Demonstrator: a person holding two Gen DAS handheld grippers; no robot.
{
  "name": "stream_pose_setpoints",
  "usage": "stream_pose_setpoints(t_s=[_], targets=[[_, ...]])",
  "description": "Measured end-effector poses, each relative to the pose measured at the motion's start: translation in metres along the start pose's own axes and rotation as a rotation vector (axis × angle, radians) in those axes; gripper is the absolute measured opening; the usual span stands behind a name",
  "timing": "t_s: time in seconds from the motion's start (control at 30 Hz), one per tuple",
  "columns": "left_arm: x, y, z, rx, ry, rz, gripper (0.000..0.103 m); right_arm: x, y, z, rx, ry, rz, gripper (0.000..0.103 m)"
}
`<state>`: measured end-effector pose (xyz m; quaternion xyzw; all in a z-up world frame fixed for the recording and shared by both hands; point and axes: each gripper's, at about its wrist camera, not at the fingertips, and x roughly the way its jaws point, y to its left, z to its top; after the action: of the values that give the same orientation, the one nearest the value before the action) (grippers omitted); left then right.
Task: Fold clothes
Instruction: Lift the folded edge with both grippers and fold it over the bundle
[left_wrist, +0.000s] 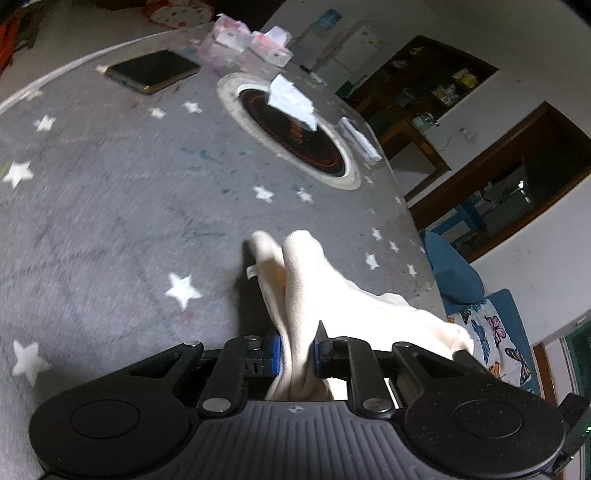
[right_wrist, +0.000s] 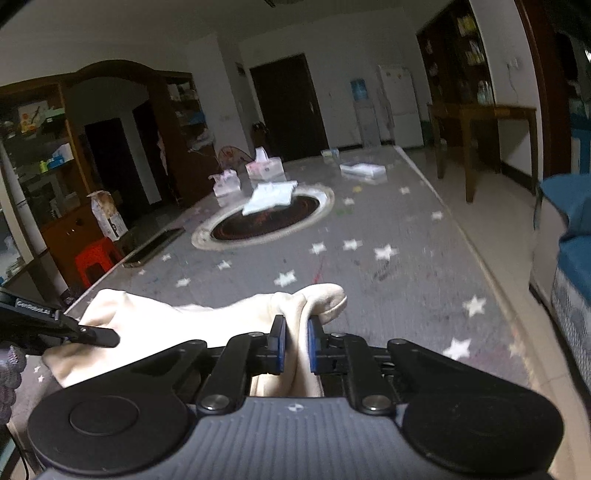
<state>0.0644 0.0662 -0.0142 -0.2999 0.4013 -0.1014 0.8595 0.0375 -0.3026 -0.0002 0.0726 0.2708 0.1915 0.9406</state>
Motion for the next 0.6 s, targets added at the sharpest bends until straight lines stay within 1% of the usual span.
stream_pose_setpoints(t_s=[0.23, 0.43, 0.6], targets=[[0.011, -0.033, 0.014, 0.091, -0.007, -0.012, 0.017, -0.012, -0.005, 0.026, -0.054, -0.054, -0.052, 0.01], [0.033, -0.066, 0.027, 0.165, 0.0, -0.027, 0.017, -0.02, -0.013, 0.048, -0.091, -0.095, -0.107, 0.01], [0.058, -0.095, 0.035, 0.226, 0.009, -0.029, 0.017, -0.017, -0.026, 0.062, -0.112, -0.105, -0.162, 0.01]])
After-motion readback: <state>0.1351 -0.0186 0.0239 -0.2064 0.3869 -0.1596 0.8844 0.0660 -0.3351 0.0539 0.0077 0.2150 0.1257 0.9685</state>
